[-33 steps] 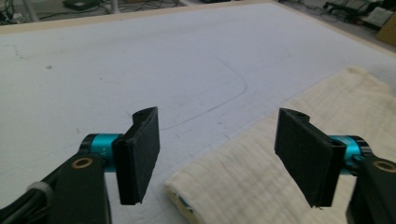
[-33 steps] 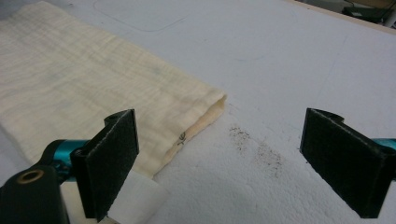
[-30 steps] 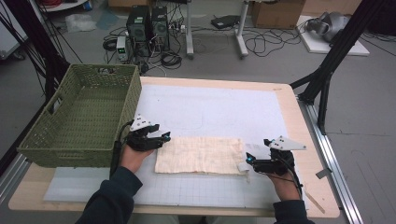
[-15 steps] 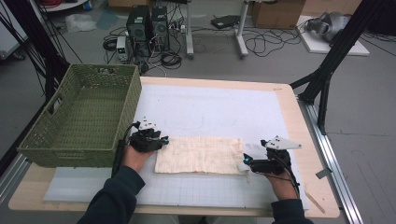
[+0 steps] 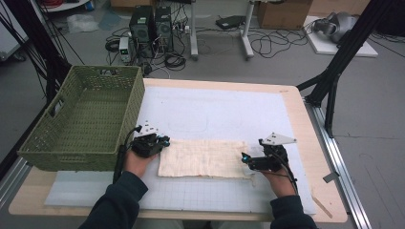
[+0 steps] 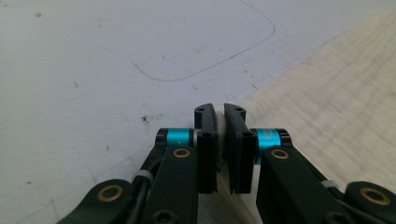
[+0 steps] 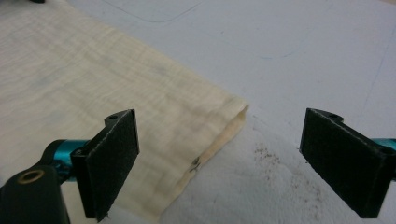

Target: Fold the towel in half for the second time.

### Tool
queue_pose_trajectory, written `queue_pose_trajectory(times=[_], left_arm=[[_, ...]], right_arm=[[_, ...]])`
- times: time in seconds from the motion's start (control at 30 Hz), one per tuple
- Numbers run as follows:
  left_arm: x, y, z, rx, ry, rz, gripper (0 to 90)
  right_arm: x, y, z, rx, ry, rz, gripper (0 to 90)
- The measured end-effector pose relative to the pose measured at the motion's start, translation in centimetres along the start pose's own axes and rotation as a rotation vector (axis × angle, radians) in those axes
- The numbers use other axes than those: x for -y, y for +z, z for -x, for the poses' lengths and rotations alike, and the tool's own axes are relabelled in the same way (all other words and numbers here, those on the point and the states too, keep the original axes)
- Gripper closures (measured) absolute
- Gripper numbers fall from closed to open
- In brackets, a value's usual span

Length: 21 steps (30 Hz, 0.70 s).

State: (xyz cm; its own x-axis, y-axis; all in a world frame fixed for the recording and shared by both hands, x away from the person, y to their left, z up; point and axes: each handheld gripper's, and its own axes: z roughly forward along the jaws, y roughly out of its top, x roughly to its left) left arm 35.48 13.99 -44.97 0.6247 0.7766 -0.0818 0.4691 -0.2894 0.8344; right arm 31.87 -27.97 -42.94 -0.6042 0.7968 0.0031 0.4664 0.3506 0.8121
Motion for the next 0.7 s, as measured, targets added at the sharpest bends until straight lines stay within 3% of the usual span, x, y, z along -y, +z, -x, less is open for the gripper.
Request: queue_pose_trajectory(times=[0.1, 0.37, 0.53, 0.7], left_arm=[[0.0, 0.0, 0.0, 0.005, -0.005, 0.009, 83.4], [0.0, -0.1, 0.0, 0.015, -0.016, 0.018, 83.4], [0.0, -0.1, 0.0, 0.022, -0.028, 0.027, 83.3], [0.0, -0.2, -0.1, 0.034, -0.041, 0.04, 83.4]], right_arm=[[-0.7, 1.5, 0.8, -0.012, 0.032, -0.024, 13.4], [-1.9, 4.4, 2.0, -0.061, 0.049, -0.099, 36.1], [-1.8, 5.3, 2.1, -0.09, 0.043, -0.133, 49.4], [-1.8, 5.1, 2.1, -0.119, 0.016, -0.139, 70.1]])
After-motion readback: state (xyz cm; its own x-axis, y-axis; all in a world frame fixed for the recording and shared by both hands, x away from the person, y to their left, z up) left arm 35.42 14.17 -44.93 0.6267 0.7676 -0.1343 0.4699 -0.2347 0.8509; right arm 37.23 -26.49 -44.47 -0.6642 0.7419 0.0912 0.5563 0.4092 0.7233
